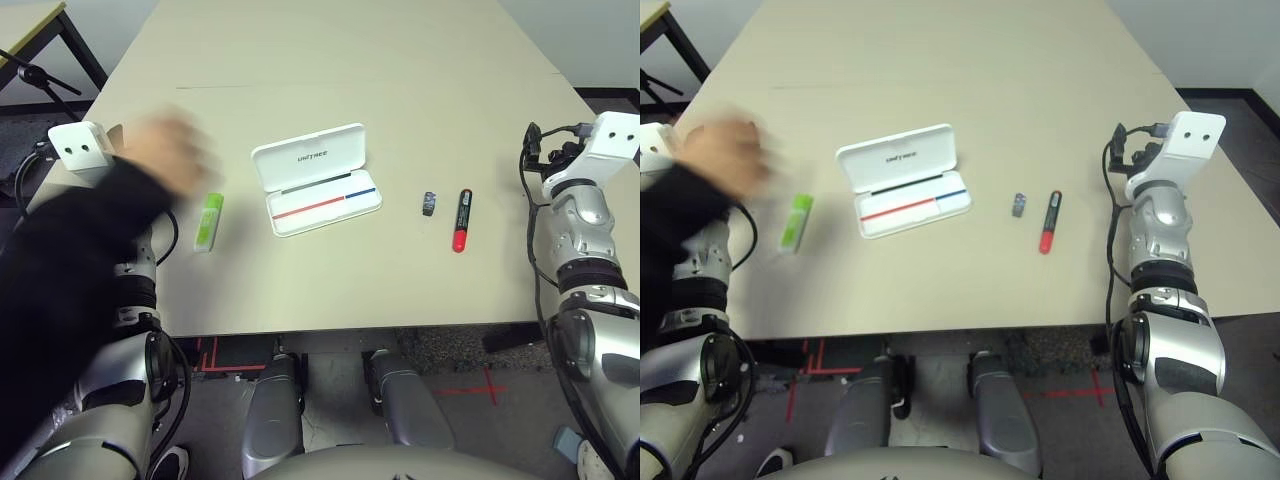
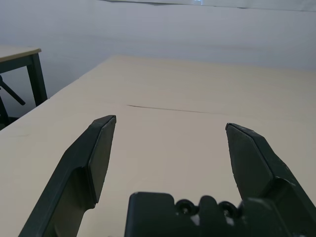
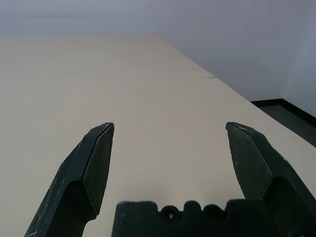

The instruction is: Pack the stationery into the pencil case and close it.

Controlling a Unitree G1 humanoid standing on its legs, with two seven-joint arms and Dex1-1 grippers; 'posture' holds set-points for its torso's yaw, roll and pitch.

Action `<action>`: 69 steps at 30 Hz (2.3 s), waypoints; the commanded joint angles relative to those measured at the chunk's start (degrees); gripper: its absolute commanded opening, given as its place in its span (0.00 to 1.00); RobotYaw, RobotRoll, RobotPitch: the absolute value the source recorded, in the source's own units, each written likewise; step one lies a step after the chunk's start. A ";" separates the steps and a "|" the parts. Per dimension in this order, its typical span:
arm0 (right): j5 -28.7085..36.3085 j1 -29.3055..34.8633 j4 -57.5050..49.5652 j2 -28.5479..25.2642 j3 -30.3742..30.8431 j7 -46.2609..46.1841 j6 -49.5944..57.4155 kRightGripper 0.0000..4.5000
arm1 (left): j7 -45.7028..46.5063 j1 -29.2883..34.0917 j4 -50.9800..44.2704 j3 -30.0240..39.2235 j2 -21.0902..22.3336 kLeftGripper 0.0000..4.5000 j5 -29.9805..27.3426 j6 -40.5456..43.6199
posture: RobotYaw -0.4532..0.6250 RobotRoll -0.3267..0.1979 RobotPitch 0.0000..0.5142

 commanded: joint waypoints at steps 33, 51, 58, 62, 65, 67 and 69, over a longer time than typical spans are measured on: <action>2.68 5.06 -17.72 -3.56 8.24 31.08 17.36 1.00 | -17.43 5.67 -33.63 -9.75 3.84 1.00 -6.47 28.49 | 0.35 0.62 0.32; 8.42 13.42 -38.87 -9.67 14.43 50.77 38.68 1.00 | -33.61 12.91 -51.88 -26.30 7.74 1.00 -7.53 41.28 | 0.34 0.62 0.29; 8.47 13.66 -41.12 -9.59 14.81 50.71 40.66 1.00 | -34.63 12.10 -49.91 -34.84 7.69 1.00 -0.71 40.41 | 0.33 0.62 0.28; 8.50 13.76 -41.96 -9.29 14.97 50.40 41.12 1.00 | -34.69 11.29 -47.38 -37.70 7.76 1.00 3.22 39.99 | 0.33 0.62 0.29; 8.46 14.07 -42.57 -9.06 15.20 50.26 41.28 1.00 | -34.82 10.75 -46.00 -38.33 7.34 1.00 4.50 40.57 | 0.33 0.62 0.29; 8.45 14.21 -42.85 -8.91 15.32 50.17 41.38 1.00 | -35.03 10.49 -45.49 -38.68 7.21 1.00 5.15 41.18 | 0.33 0.62 0.30; 8.63 14.40 -43.32 -8.67 15.31 50.10 41.63 1.00 | -35.25 10.43 -45.05 -39.18 7.42 1.00 5.96 41.73 | 0.32 0.62 0.30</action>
